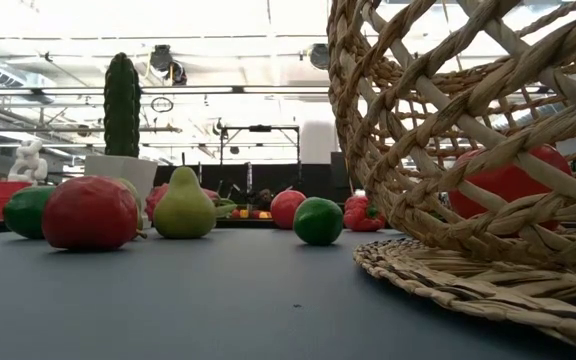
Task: Build produce basket
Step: Put the red apple into the brown basket
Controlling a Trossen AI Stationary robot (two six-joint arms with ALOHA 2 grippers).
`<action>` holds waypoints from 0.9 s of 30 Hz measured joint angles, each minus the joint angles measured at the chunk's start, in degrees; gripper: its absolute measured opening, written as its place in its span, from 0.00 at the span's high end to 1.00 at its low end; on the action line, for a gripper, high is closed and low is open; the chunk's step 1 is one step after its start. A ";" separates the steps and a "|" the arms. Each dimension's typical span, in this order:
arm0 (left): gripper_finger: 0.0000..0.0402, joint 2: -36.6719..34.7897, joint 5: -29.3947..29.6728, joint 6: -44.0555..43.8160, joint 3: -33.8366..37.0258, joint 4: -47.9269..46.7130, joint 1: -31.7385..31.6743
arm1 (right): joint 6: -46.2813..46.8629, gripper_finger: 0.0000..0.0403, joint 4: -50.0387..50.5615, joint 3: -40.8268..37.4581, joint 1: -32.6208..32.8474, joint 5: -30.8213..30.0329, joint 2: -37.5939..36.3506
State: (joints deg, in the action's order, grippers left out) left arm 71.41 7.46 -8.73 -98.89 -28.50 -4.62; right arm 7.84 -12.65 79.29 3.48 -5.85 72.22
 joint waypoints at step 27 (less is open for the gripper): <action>0.10 13.92 -8.07 -8.33 0.04 15.87 0.26 | -14.58 0.62 -3.89 0.04 -1.64 -6.73 -1.62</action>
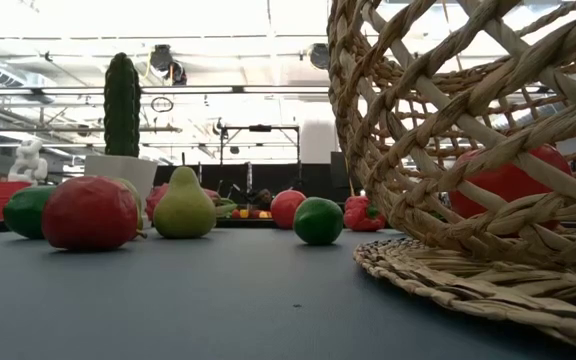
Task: Build produce basket
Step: Put the red apple into the brown basket
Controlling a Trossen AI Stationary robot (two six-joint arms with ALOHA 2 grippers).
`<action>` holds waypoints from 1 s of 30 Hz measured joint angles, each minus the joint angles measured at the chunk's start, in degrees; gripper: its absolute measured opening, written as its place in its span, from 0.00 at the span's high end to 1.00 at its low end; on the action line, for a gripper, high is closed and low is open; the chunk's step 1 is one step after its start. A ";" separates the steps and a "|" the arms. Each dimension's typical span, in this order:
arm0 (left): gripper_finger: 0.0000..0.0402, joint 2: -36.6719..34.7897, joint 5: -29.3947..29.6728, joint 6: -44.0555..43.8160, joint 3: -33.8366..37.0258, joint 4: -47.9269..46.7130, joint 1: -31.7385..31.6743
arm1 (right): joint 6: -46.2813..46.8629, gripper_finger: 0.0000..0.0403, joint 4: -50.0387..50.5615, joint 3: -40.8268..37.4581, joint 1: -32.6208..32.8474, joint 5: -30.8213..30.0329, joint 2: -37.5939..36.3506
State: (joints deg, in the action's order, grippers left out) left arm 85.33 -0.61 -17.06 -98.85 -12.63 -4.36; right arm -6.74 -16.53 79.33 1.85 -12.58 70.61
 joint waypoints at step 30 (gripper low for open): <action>0.10 0.56 0.07 1.92 0.00 -0.54 0.00 | -1.88 0.67 2.34 0.00 0.00 0.73 0.09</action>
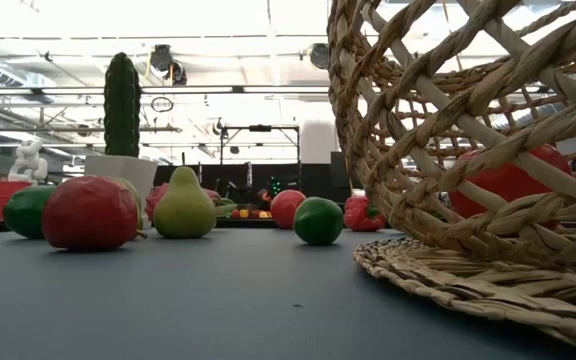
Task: Build produce basket
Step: Put the red apple into the brown basket
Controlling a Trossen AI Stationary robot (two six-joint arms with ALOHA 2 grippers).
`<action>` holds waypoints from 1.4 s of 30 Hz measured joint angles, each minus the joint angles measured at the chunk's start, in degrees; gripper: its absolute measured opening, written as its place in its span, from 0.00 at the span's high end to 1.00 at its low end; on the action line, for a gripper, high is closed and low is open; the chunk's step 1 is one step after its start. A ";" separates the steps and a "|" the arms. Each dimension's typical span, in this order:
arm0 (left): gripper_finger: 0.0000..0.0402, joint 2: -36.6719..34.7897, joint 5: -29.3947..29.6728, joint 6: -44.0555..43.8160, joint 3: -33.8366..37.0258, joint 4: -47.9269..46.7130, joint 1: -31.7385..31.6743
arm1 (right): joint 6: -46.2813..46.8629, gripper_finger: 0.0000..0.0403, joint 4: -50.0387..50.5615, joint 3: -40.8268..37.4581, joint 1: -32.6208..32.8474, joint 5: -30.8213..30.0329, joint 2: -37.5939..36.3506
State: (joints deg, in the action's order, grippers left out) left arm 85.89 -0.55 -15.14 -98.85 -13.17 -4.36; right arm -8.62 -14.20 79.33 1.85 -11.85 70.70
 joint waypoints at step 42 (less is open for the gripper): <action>0.10 0.00 0.12 0.42 0.00 -1.72 0.74 | 1.93 0.94 2.45 0.00 0.04 0.04 0.00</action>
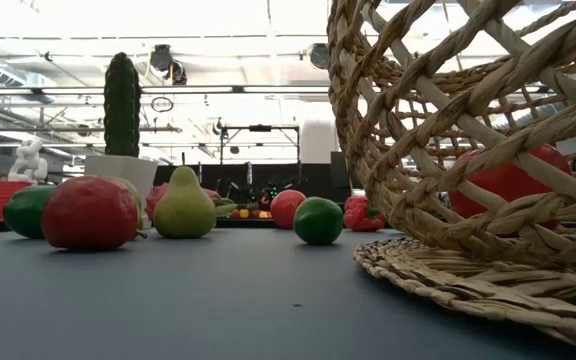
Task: Build produce basket
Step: Put the red apple into the brown basket
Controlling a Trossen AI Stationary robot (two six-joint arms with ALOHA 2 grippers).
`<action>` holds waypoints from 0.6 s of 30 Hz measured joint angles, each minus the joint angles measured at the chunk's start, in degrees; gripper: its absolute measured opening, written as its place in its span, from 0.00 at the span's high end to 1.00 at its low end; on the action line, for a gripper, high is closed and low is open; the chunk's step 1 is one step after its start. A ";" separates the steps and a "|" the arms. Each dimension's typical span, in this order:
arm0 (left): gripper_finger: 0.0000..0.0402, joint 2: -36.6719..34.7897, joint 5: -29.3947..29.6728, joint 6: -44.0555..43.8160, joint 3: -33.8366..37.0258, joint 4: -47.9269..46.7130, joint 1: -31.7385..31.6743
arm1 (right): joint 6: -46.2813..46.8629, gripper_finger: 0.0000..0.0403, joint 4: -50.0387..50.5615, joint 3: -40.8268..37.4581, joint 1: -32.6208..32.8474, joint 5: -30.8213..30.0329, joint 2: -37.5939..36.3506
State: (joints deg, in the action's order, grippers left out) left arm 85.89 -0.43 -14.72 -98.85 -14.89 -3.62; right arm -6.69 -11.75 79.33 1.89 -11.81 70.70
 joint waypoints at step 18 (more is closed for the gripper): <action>0.10 0.02 -0.07 -3.81 0.00 -0.14 0.00 | 0.03 1.00 1.18 0.04 -0.04 -0.42 0.00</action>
State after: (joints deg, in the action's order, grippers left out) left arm 85.91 -0.49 -18.53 -98.85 -15.03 -3.62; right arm -6.66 -10.57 79.37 1.85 -12.23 70.70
